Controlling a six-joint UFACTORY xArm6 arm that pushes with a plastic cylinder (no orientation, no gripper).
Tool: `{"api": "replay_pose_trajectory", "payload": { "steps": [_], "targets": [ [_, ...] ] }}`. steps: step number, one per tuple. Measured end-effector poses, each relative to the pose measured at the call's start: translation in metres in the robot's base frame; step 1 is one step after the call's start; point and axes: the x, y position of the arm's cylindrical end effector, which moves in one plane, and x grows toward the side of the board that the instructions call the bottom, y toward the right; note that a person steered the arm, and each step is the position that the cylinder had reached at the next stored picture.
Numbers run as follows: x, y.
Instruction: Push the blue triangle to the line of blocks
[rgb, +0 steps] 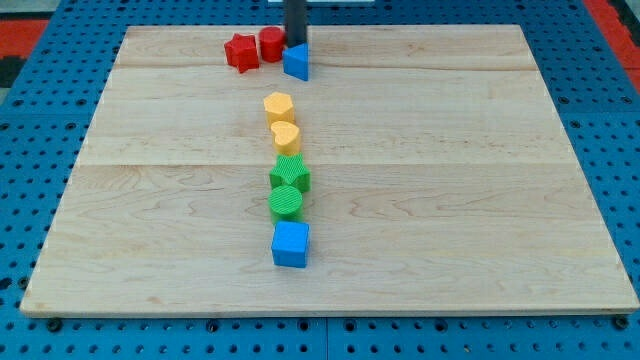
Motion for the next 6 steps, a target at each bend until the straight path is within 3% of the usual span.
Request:
{"api": "replay_pose_trajectory", "payload": {
  "steps": [1, 2, 3, 5, 6],
  "targets": [
    [0.005, -0.045],
    [0.007, -0.040],
    [0.029, -0.008],
    [0.007, 0.024],
    [0.011, 0.069]
  ]
}}
